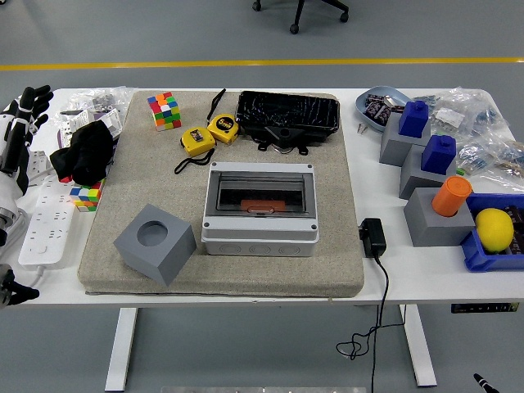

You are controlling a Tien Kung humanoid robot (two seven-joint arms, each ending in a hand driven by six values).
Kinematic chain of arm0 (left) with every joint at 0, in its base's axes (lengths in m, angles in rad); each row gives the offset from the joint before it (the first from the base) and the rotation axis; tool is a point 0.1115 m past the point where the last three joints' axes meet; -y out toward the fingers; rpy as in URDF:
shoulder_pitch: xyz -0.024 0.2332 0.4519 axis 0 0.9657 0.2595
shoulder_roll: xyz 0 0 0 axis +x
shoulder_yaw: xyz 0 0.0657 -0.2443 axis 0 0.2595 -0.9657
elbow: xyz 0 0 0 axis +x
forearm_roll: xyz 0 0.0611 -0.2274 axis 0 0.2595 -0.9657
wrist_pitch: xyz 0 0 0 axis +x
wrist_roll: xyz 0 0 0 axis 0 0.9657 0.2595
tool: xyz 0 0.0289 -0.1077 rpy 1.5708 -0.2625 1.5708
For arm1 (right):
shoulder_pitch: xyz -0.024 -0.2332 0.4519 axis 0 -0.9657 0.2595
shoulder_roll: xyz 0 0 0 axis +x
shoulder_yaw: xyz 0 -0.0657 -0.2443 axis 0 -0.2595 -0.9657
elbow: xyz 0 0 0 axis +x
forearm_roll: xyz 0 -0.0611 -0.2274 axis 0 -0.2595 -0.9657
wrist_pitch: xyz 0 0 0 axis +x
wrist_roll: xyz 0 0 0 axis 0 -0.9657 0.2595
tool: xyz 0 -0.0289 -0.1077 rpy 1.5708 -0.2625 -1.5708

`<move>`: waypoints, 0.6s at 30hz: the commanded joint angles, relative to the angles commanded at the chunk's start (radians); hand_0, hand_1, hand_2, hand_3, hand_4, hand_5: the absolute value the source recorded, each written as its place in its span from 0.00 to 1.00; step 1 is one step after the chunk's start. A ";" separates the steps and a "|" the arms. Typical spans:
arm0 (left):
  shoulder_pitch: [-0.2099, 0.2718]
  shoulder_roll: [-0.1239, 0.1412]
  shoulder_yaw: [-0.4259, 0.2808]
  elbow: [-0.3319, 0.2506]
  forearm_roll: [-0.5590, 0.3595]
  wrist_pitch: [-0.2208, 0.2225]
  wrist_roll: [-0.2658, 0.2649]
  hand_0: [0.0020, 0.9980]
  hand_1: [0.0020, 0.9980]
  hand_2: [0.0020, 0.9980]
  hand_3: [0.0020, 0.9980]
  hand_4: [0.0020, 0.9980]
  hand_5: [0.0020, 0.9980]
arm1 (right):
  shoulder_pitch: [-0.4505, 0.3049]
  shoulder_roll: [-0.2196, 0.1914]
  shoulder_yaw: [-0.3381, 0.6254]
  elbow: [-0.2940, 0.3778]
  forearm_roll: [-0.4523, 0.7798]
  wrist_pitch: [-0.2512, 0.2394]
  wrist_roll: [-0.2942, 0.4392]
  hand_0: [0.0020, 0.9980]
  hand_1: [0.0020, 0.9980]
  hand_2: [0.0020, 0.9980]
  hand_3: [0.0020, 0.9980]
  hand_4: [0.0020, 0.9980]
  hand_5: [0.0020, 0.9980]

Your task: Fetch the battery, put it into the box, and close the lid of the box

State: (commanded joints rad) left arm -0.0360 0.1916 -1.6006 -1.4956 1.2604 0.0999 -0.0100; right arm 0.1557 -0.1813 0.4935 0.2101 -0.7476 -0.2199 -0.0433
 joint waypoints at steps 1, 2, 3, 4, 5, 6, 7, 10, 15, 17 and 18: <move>0.003 -0.001 0.004 0.015 0.006 -0.002 0.006 0.89 0.93 0.88 0.84 1.00 1.00 | 0.001 0.000 0.000 0.000 0.000 0.000 0.000 0.77 0.72 0.73 0.76 1.00 1.00; 0.005 -0.003 0.007 0.027 0.003 -0.005 0.010 0.87 0.92 0.86 0.82 1.00 0.99 | 0.001 -0.001 0.002 0.001 -0.002 0.001 0.002 0.77 0.72 0.73 0.76 1.00 1.00; 0.008 -0.006 0.007 0.042 -0.007 -0.009 0.011 0.87 0.92 0.86 0.82 1.00 0.99 | 0.003 -0.003 0.004 0.001 -0.005 0.001 0.003 0.77 0.72 0.73 0.76 1.00 1.00; 0.010 -0.008 0.006 0.049 -0.010 -0.011 0.010 0.87 0.92 0.86 0.82 1.00 0.99 | 0.004 -0.004 0.005 0.001 -0.006 0.002 0.004 0.77 0.72 0.73 0.76 1.00 1.00; 0.012 -0.010 0.003 0.050 -0.005 -0.013 0.009 0.87 0.92 0.86 0.82 1.00 0.99 | 0.004 -0.004 0.006 0.000 -0.007 0.003 0.006 0.77 0.72 0.73 0.76 1.00 1.00; 0.015 -0.012 0.002 0.049 -0.002 -0.011 0.000 0.87 0.92 0.86 0.82 1.00 0.99 | 0.004 -0.005 0.006 -0.002 -0.005 0.005 0.012 0.77 0.72 0.73 0.76 1.00 1.00; 0.017 -0.013 0.000 0.048 -0.003 -0.008 -0.010 0.87 0.92 0.86 0.82 1.00 0.99 | 0.004 -0.007 0.004 -0.005 -0.004 0.007 0.017 0.77 0.72 0.73 0.76 1.00 1.00; 0.019 -0.014 0.000 0.049 -0.002 0.009 -0.045 0.81 0.87 0.82 0.78 1.00 0.84 | -0.001 -0.009 -0.004 -0.011 -0.001 0.010 0.027 0.77 0.72 0.73 0.76 1.00 1.00; 0.021 -0.012 0.007 0.055 -0.023 0.043 -0.093 0.78 0.83 0.77 0.74 1.00 0.77 | -0.017 -0.006 0.007 -0.021 -0.006 0.012 0.048 0.82 0.74 0.74 0.76 1.00 0.98; 0.022 -0.015 0.008 0.054 -0.027 0.054 -0.100 0.78 0.83 0.77 0.74 1.00 0.77 | -0.023 -0.004 0.019 -0.023 -0.014 0.010 0.058 0.82 0.74 0.74 0.76 1.00 0.98; 0.024 -0.017 0.009 0.054 -0.032 0.058 -0.103 0.78 0.83 0.77 0.74 1.00 0.77 | -0.026 -0.003 0.025 -0.025 -0.019 0.008 0.062 0.82 0.74 0.74 0.76 1.00 0.98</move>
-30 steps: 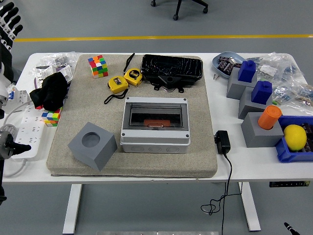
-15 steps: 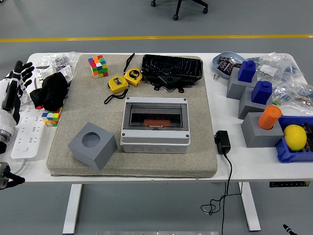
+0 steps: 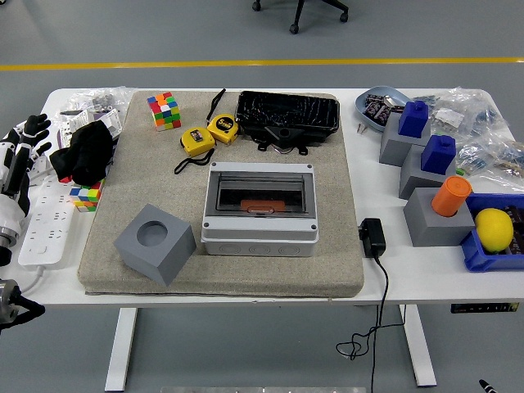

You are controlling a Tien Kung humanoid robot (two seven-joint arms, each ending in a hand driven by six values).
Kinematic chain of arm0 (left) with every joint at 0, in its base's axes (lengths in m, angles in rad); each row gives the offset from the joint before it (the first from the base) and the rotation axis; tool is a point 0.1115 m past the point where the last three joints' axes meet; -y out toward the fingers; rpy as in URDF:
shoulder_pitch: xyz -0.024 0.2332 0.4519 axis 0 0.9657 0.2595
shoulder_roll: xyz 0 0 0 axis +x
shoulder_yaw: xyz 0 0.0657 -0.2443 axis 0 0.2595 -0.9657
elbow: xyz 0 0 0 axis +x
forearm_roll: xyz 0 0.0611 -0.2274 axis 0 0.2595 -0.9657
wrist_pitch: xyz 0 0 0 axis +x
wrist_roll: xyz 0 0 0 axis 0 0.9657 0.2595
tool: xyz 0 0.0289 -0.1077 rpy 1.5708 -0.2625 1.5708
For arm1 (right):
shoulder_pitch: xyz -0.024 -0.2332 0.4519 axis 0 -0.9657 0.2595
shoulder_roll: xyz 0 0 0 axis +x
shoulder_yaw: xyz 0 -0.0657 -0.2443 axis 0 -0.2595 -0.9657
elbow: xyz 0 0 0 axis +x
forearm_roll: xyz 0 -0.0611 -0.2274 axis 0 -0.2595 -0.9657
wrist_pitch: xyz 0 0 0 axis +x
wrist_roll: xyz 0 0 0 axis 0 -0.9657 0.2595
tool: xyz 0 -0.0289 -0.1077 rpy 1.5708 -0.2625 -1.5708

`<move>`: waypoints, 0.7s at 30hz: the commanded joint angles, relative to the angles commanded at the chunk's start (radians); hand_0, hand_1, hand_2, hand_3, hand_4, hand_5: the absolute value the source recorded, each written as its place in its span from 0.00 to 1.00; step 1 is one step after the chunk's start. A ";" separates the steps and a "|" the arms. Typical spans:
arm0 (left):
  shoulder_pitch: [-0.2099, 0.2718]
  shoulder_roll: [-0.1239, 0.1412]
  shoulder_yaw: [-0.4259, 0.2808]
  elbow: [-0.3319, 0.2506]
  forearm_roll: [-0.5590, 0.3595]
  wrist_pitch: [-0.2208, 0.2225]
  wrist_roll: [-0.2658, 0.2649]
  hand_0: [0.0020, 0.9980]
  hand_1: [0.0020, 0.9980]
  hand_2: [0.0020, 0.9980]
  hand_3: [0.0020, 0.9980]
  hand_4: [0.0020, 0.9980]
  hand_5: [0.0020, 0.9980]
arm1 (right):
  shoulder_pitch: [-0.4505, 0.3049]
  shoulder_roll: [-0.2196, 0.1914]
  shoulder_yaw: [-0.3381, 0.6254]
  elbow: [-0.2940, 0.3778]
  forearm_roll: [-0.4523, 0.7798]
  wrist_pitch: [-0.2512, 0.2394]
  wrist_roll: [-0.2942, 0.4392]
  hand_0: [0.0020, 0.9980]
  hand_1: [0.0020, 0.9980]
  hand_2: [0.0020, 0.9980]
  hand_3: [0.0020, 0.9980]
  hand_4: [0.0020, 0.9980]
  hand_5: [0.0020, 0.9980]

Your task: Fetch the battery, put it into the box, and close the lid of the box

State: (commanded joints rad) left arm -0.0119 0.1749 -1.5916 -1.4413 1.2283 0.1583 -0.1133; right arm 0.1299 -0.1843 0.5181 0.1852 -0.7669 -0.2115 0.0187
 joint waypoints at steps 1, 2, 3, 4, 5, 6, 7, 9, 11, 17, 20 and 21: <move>0.002 -0.001 0.002 0.000 -0.002 0.003 -0.001 0.78 0.83 0.77 0.74 1.00 0.77 | -0.002 0.001 0.003 -0.001 -0.005 0.000 0.001 0.82 0.74 0.74 0.76 1.00 0.98; 0.004 -0.001 0.003 0.000 -0.004 0.005 -0.002 0.76 0.80 0.75 0.73 1.00 0.75 | -0.004 0.001 0.005 -0.001 -0.009 0.000 0.001 0.87 0.75 0.73 0.74 1.00 0.92; 0.006 -0.002 0.006 0.001 -0.005 0.007 -0.002 0.76 0.80 0.75 0.73 1.00 0.75 | -0.007 0.001 0.007 -0.001 -0.016 -0.001 0.002 0.87 0.75 0.73 0.74 1.00 0.92; 0.008 -0.002 0.009 0.002 -0.006 0.009 -0.002 0.76 0.80 0.75 0.73 1.00 0.75 | -0.009 0.001 0.009 -0.001 -0.024 -0.005 0.003 0.87 0.75 0.73 0.74 1.00 0.92; 0.010 -0.003 0.012 0.003 -0.007 0.010 -0.002 0.76 0.80 0.75 0.73 1.00 0.75 | -0.012 0.001 0.012 -0.001 -0.032 -0.009 0.004 0.87 0.75 0.73 0.74 1.00 0.92; 0.011 -0.003 0.013 0.004 -0.007 0.011 -0.002 0.76 0.80 0.75 0.73 1.00 0.75 | -0.013 0.001 0.013 -0.001 -0.035 -0.011 0.005 0.87 0.75 0.73 0.74 1.00 0.92; 0.013 -0.005 0.016 0.003 -0.005 0.011 -0.001 0.76 0.80 0.75 0.73 1.00 0.75 | -0.016 0.001 0.016 -0.004 -0.047 -0.022 0.010 0.87 0.75 0.73 0.74 1.00 0.92; 0.014 -0.007 0.021 0.003 -0.002 0.013 0.000 0.75 0.80 0.74 0.72 1.00 0.76 | -0.019 0.002 0.051 -0.005 -0.092 -0.035 0.009 0.54 0.45 0.46 0.39 1.00 0.70; 0.016 -0.008 0.026 0.004 -0.003 0.014 0.000 0.75 0.80 0.74 0.72 1.00 0.76 | -0.021 0.003 0.091 -0.005 -0.144 -0.044 -0.002 0.54 0.45 0.46 0.39 1.00 0.70; 0.019 -0.010 0.037 0.002 -0.006 0.020 0.002 0.75 0.80 0.74 0.72 1.00 0.76 | -0.028 0.008 0.150 -0.005 -0.280 -0.090 -0.039 0.30 0.23 0.26 0.21 0.89 0.49; 0.022 -0.010 0.040 0.005 -0.006 0.023 0.002 0.74 0.79 0.74 0.72 1.00 0.76 | -0.029 0.011 0.158 -0.005 -0.331 -0.134 -0.048 0.00 0.02 0.11 0.06 0.49 0.33; 0.022 -0.010 0.040 0.005 -0.006 0.024 0.002 0.74 0.79 0.74 0.72 1.00 0.76 | -0.030 0.011 0.147 -0.005 -0.327 -0.146 -0.045 0.00 0.02 0.11 0.06 0.49 0.33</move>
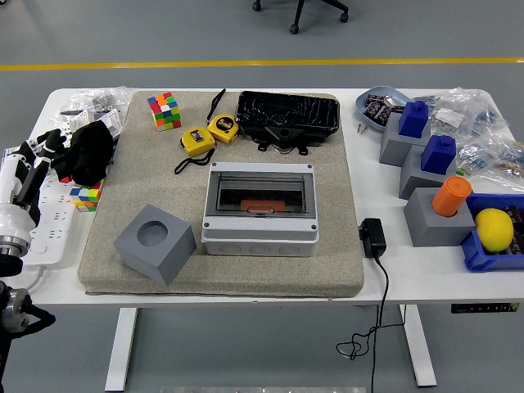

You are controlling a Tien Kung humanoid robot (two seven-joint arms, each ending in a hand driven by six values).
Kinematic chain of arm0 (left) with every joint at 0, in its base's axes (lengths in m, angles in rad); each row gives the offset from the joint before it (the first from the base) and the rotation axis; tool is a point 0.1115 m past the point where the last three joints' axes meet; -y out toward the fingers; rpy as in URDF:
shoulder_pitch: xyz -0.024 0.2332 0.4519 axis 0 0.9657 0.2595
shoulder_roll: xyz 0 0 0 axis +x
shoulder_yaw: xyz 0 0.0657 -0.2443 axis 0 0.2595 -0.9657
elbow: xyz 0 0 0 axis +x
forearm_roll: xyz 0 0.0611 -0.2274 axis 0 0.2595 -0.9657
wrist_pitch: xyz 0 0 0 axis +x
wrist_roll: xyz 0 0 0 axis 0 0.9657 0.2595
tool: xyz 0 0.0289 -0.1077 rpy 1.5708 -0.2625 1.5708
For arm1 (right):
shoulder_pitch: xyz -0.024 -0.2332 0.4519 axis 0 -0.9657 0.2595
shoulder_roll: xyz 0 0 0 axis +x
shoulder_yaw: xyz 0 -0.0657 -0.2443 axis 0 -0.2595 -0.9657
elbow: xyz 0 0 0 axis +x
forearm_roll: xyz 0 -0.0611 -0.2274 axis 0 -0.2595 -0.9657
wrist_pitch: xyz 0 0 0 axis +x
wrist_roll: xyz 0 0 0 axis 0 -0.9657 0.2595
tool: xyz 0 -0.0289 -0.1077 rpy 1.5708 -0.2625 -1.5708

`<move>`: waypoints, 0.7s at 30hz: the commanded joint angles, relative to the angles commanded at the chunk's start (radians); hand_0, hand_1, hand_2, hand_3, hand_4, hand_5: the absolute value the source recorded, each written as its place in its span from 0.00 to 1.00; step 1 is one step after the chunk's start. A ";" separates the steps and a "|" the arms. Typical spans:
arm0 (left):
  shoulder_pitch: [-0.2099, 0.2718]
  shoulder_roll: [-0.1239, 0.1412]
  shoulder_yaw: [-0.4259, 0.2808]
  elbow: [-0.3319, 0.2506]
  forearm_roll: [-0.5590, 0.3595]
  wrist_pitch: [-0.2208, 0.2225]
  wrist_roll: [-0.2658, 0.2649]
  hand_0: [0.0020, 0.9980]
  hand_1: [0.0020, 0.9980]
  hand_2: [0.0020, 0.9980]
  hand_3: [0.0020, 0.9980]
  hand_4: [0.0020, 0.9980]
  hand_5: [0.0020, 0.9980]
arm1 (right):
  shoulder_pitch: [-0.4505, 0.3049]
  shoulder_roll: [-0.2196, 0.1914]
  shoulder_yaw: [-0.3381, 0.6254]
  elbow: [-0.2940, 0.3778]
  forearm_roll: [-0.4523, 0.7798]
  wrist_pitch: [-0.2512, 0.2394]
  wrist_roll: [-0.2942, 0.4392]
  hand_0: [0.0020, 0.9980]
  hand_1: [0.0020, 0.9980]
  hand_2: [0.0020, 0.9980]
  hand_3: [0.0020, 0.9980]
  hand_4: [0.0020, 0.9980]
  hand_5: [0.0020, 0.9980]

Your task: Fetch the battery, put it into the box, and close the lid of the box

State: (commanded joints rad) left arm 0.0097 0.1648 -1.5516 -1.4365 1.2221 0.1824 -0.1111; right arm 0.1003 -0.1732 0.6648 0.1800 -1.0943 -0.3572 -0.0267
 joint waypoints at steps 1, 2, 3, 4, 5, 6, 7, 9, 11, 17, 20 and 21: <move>-0.001 -0.001 0.000 -0.001 0.000 0.001 0.000 0.74 0.79 0.74 0.72 1.00 0.76 | 0.001 0.000 -0.023 0.000 0.018 -0.029 0.016 0.00 0.02 0.11 0.06 0.49 0.33; -0.001 -0.002 -0.001 -0.002 0.001 0.003 0.000 0.74 0.79 0.74 0.72 1.00 0.76 | 0.002 0.000 -0.053 0.000 0.047 -0.064 0.036 0.00 0.02 0.11 0.06 0.49 0.33; -0.002 -0.003 -0.001 -0.002 0.001 0.003 0.001 0.74 0.79 0.74 0.72 1.00 0.76 | 0.002 0.000 -0.075 0.000 0.070 -0.085 0.051 0.00 0.02 0.11 0.06 0.49 0.33; -0.003 -0.004 -0.001 -0.001 0.001 0.004 0.001 0.74 0.79 0.74 0.72 1.00 0.76 | 0.004 -0.001 -0.105 0.002 0.103 -0.111 0.070 0.00 0.02 0.11 0.06 0.49 0.33; -0.005 -0.005 -0.001 -0.001 0.001 0.006 0.001 0.74 0.79 0.74 0.72 1.00 0.77 | 0.005 -0.002 -0.133 0.005 0.135 -0.132 0.081 0.00 0.00 0.03 0.00 0.51 0.05; -0.006 -0.006 0.000 -0.001 0.001 0.008 0.002 0.74 0.79 0.74 0.72 1.00 0.77 | 0.007 -0.002 -0.149 0.010 0.147 -0.146 0.083 0.00 0.00 0.03 0.00 0.51 0.05; -0.008 -0.006 0.003 -0.002 0.001 0.010 0.003 0.74 0.79 0.74 0.72 1.00 0.77 | 0.010 -0.003 -0.163 0.016 0.135 -0.159 0.077 0.00 0.00 0.03 0.00 0.51 0.05; -0.010 -0.007 0.007 -0.004 0.003 0.013 0.006 0.74 0.79 0.74 0.72 1.00 0.77 | 0.014 -0.003 -0.186 0.021 0.114 -0.167 0.060 0.00 0.00 0.03 0.00 0.51 0.05; -0.012 -0.007 0.011 -0.003 0.004 0.015 0.008 0.74 0.79 0.74 0.71 1.00 0.77 | 0.015 -0.002 -0.213 0.019 0.112 -0.174 0.045 0.00 0.00 0.06 0.05 0.49 0.26; -0.039 -0.009 0.026 -0.004 0.008 0.015 0.011 0.74 0.79 0.74 0.71 1.00 0.77 | 0.012 -0.004 0.005 0.000 -0.039 0.029 -0.155 0.81 0.96 1.00 1.00 1.00 1.00; -0.047 -0.014 0.032 -0.006 0.014 0.014 0.012 0.74 0.79 0.74 0.71 1.00 0.77 | 0.012 -0.006 0.135 0.000 -0.133 0.159 -0.274 0.81 0.96 1.00 1.00 1.00 1.00; -0.049 -0.016 0.033 -0.007 0.014 0.013 0.013 0.74 0.79 0.74 0.71 1.00 0.77 | 0.012 -0.005 0.174 0.000 -0.164 0.198 -0.292 0.81 0.96 1.00 1.00 1.00 1.00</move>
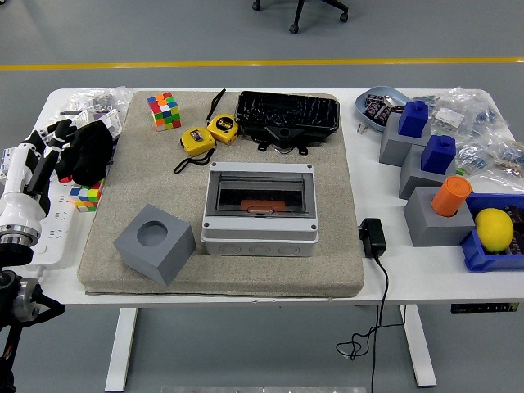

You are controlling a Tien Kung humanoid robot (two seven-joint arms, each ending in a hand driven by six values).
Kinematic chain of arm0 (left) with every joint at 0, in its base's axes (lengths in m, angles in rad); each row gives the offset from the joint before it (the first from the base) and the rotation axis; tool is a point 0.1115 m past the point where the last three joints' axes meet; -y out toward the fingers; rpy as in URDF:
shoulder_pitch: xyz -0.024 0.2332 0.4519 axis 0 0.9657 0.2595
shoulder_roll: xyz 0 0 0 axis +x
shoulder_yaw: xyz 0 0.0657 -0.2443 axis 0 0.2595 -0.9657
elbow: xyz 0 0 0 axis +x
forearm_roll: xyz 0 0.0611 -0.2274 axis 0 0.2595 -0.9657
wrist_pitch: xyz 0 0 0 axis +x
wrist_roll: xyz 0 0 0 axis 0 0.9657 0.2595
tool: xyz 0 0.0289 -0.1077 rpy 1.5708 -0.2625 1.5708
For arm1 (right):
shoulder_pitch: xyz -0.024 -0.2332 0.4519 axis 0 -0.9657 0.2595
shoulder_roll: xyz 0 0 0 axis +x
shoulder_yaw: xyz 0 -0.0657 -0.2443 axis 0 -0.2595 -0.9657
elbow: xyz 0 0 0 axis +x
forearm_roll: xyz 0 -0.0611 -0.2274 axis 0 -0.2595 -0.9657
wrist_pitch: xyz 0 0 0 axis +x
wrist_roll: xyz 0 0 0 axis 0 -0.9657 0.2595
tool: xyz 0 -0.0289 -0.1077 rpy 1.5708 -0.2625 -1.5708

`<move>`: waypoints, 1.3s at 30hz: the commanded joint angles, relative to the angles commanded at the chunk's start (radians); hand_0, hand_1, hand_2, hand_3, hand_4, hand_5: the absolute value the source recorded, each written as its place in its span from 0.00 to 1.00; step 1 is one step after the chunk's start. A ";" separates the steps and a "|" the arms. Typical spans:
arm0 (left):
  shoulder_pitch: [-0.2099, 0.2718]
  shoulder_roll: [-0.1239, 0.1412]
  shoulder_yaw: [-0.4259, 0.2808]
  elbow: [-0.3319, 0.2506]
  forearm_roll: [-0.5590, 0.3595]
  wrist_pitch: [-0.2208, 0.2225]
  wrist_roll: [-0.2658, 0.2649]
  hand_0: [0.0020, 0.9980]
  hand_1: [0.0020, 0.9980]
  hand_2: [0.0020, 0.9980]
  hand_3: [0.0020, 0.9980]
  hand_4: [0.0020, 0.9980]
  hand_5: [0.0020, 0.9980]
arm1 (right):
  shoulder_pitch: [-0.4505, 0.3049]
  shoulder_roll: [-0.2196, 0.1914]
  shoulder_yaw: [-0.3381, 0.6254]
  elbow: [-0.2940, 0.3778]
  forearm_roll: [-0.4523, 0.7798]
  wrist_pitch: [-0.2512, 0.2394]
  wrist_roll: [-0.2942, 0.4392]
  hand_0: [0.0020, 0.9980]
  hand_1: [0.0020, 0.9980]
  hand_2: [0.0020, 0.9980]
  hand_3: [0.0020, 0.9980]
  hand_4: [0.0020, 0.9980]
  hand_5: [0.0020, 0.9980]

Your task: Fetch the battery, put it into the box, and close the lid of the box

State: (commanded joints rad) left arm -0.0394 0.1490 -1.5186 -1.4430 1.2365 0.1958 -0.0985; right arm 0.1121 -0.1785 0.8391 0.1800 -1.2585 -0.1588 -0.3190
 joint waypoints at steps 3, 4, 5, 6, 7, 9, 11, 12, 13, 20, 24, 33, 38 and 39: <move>-0.006 -0.004 0.001 0.000 0.000 0.000 0.000 0.74 0.79 0.74 0.72 1.00 0.77 | -0.003 0.007 0.130 0.000 -0.098 0.056 0.051 1.00 1.00 1.00 1.00 1.00 1.00; -0.006 -0.005 0.001 -0.001 0.000 0.000 0.000 0.74 0.79 0.74 0.72 1.00 0.77 | -0.001 0.007 0.169 0.000 -0.119 0.044 0.062 1.00 1.00 1.00 1.00 1.00 1.00; -0.006 -0.004 0.001 0.000 -0.001 0.000 0.000 0.74 0.79 0.74 0.72 1.00 0.77 | 0.002 0.006 0.208 0.000 -0.129 0.040 0.060 1.00 1.00 1.00 1.00 1.00 1.00; -0.006 -0.004 0.002 0.001 -0.001 0.000 0.000 0.74 0.79 0.74 0.72 1.00 0.77 | 0.004 0.005 0.249 0.000 -0.121 0.034 0.060 1.00 1.00 1.00 1.00 1.00 1.00; -0.007 -0.004 0.003 0.002 -0.002 0.000 0.001 0.74 0.79 0.74 0.72 1.00 0.77 | 0.005 0.005 0.275 0.000 -0.110 0.024 0.062 1.00 1.00 1.00 1.00 1.00 1.00; -0.006 -0.007 0.001 0.001 -0.001 0.001 0.000 0.74 0.79 0.74 0.71 0.99 0.77 | 0.007 0.005 0.299 0.000 -0.102 0.006 0.059 1.00 1.00 0.99 0.86 1.00 1.00; -0.007 -0.009 -0.001 0.000 -0.001 0.002 0.001 0.74 0.79 0.74 0.71 0.99 0.77 | 0.009 0.005 0.295 0.000 -0.081 -0.004 0.049 1.00 1.00 0.99 0.86 1.00 1.00; -0.008 -0.010 -0.001 0.000 -0.001 0.002 0.001 0.74 0.79 0.74 0.71 0.99 0.77 | 0.008 0.006 0.291 0.000 -0.072 -0.010 0.048 1.00 1.00 0.99 0.86 1.00 1.00; -0.010 -0.011 -0.002 0.000 -0.001 0.002 0.001 0.74 0.79 0.74 0.71 0.99 0.77 | 0.008 0.006 0.288 0.000 -0.073 -0.007 0.045 1.00 1.00 0.99 0.86 1.00 1.00; -0.014 -0.012 0.000 -0.003 -0.002 0.008 -0.002 0.73 0.78 0.73 0.71 0.97 0.77 | 0.008 0.014 0.201 0.000 -0.124 -0.158 0.146 0.04 0.07 0.15 0.10 0.36 0.30; -0.016 -0.011 0.007 -0.015 0.024 0.019 -0.005 0.73 0.78 0.73 0.71 0.97 0.77 | 0.011 0.014 0.101 0.000 -0.035 -0.327 0.306 0.04 0.07 0.15 0.10 0.36 0.30; -0.024 -0.012 0.006 -0.018 0.038 0.025 -0.002 0.73 0.77 0.73 0.70 0.97 0.77 | 0.027 0.009 -0.129 0.000 0.129 -0.487 0.399 0.00 0.00 0.04 0.00 0.42 0.00; -0.025 -0.013 0.008 -0.020 0.041 0.028 -0.003 0.73 0.77 0.73 0.70 0.97 0.77 | 0.027 0.004 -0.226 0.000 0.119 -0.487 0.423 0.00 0.00 0.09 0.06 0.80 0.49; -0.026 -0.013 0.010 -0.021 0.044 0.029 -0.003 0.73 0.77 0.73 0.70 0.97 0.77 | 0.027 0.002 -0.249 0.000 0.108 -0.487 0.437 0.00 0.00 0.09 0.06 0.80 0.49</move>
State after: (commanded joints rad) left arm -0.0655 0.1364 -1.5091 -1.4638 1.2807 0.2244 -0.1011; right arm 0.1391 -0.1764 0.5903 0.1800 -1.1501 -0.6454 0.1184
